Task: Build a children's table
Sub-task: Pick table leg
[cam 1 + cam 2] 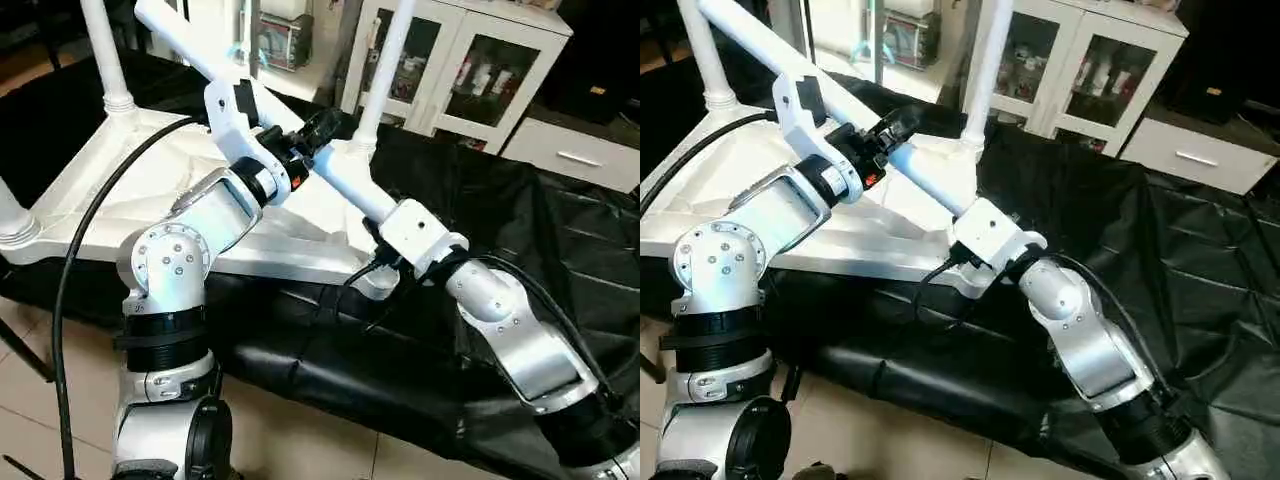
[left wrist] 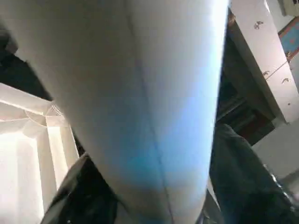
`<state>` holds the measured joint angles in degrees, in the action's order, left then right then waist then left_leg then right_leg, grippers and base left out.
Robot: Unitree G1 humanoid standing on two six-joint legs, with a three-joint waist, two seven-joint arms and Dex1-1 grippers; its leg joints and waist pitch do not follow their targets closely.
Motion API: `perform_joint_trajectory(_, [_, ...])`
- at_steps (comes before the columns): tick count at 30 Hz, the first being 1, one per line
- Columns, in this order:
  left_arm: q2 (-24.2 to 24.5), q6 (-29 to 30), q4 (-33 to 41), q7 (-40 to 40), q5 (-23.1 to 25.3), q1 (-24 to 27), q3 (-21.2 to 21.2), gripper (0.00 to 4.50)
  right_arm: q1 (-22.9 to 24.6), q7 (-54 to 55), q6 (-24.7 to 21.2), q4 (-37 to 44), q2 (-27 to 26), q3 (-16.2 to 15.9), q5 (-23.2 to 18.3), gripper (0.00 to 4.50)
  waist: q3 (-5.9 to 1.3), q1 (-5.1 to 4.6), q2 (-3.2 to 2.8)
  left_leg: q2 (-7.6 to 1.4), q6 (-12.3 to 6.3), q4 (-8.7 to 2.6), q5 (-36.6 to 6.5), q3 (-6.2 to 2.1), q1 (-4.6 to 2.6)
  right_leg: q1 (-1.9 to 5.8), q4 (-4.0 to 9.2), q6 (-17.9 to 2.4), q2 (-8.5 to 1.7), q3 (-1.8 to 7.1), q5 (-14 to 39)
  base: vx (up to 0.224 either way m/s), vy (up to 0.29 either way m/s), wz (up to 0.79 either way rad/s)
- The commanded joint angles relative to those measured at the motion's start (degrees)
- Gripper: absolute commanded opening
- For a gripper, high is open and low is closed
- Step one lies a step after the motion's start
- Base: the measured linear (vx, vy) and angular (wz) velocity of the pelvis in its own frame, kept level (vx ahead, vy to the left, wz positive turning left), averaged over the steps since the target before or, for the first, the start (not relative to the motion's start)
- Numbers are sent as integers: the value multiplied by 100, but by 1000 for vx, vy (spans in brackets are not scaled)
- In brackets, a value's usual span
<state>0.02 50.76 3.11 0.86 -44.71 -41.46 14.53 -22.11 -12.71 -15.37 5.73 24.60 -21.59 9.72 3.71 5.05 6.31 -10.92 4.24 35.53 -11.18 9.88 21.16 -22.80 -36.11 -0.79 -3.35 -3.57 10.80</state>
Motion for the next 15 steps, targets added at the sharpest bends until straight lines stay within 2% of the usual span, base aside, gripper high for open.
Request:
perform_joint_trajectory(1, [-80, 0, -8, -18, -52, -143, -93, 244, -88, 12, 80, -96, 10, 34, 115, 184, -387, -13, -142, -207, 414, -456, -941, -99, -86, 278, 384, -499, -410, 299, 623, 0, 0, 0])
perform_joint_trajectory(3, [-95, 10, -5, -5, -64, -135, -99, 236, -73, 28, 112, -113, -6, 73, 150, 184, -390, -19, -131, -208, 401, -452, -938, -96, -92, 276, 384, -525, -404, 297, 552, 0, 0, 0])
perform_joint_trajectory(4, [-110, 10, -8, 0, -69, -134, -104, 236, -43, 33, 140, -123, -20, 119, 173, 184, -387, -14, -147, -210, 400, -455, -946, -96, -97, 272, 381, -552, -405, 298, 523, 0, 0, 0])
perform_joint_trajectory(6, [-124, 10, -11, 13, -75, -143, -109, 207, -19, 43, 172, -148, -23, 158, 194, 184, -389, -12, -140, -212, 404, -456, -932, -92, -98, 275, 374, -595, -403, 298, 446, 0, 0, 0])
perform_joint_trajectory(15, [-205, -20, -49, -86, -4, -150, -95, 180, -29, 84, 295, -282, -86, 205, 265, 183, -392, -16, -130, -210, 370, -451, -936, -90, -95, 284, 374, -605, -406, 301, 451, 0, 0, 0])
